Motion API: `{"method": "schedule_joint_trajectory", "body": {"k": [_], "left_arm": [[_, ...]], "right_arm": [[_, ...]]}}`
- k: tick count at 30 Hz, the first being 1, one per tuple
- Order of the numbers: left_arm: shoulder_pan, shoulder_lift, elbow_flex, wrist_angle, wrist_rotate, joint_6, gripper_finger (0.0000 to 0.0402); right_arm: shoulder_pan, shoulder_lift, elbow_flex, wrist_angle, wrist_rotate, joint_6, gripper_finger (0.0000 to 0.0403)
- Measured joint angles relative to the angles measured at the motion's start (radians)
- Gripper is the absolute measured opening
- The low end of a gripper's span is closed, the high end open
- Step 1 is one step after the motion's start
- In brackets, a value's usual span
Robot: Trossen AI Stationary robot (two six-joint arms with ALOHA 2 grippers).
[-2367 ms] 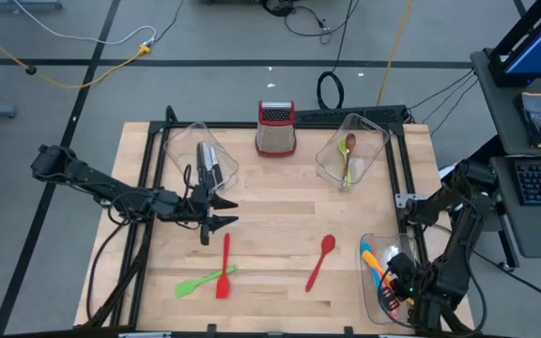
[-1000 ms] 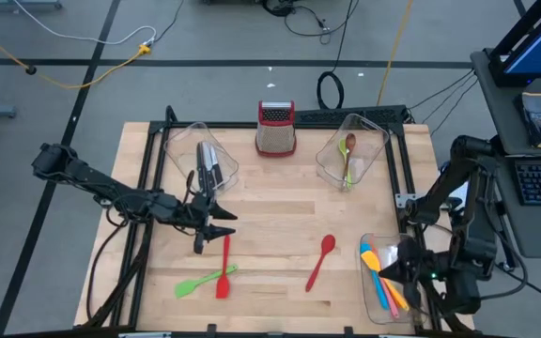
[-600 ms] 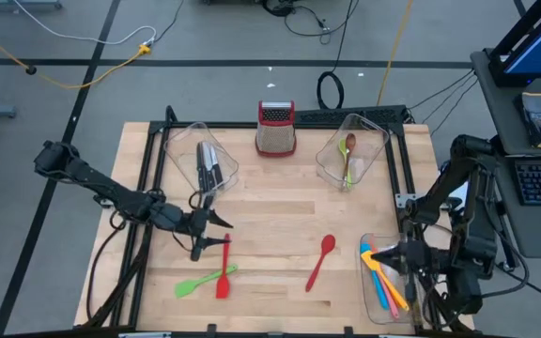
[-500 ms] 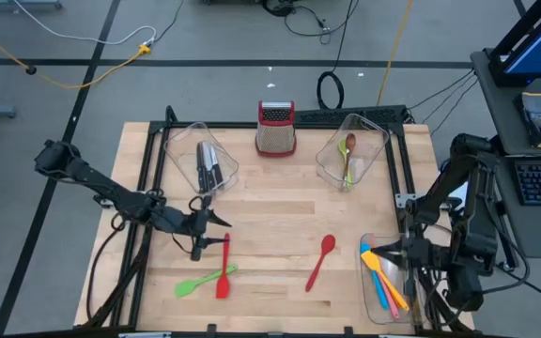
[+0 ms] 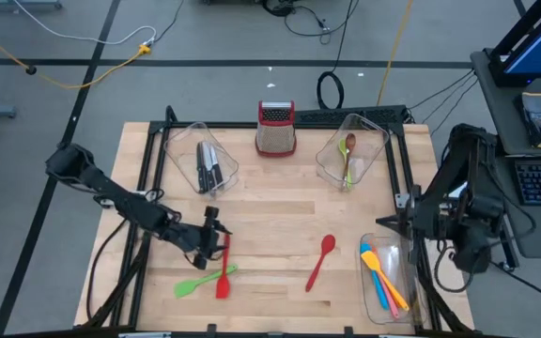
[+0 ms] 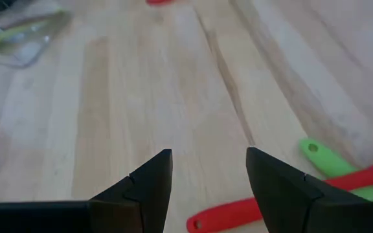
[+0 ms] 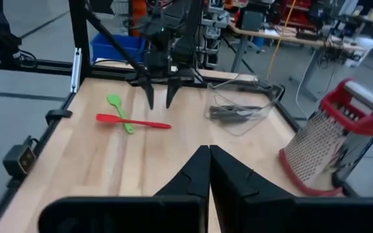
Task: Pick & Place Kitchen Items
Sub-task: Put the red spatula into the bottom right transparent bin
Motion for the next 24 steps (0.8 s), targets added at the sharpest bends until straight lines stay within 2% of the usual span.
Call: {"method": "schedule_joint_trajectory", "body": {"k": [3, 6, 9, 13, 15, 20, 24], "left_arm": [[0.000, 0.042, 0.056, -0.075, 0.001, 0.001, 0.0202], [0.000, 0.059, 0.114, -0.151, 0.001, 0.001, 0.0202], [0.002, 0.060, 0.154, -0.213, 0.002, 0.001, 0.0202], [0.002, 0.060, 0.183, -0.224, 0.023, 0.000, 0.0202], [0.002, 0.060, 0.196, -0.228, 0.042, -0.005, 0.0202], [0.002, 0.060, 0.216, -0.241, 0.053, -0.001, 0.0202], [0.003, 0.060, 0.226, -0.265, 0.052, 0.022, 0.0202]], "right_arm": [[-0.023, -0.019, -0.007, 0.042, -0.027, -0.075, 0.0004], [-0.064, -0.041, -0.070, 0.173, -0.100, -0.163, 0.0004], [-0.135, -0.069, -0.191, 0.428, -0.237, -0.312, 0.0001], [-0.279, -0.093, -0.363, 0.828, -0.476, -0.583, 0.0001], [-0.359, -0.107, -0.418, 0.937, -0.570, -0.667, 0.0001], [-0.558, -0.154, -0.464, 0.952, -0.738, -0.715, 0.0001], [-0.664, -0.197, -0.465, 0.962, -0.865, -0.789, 0.0000]]}}
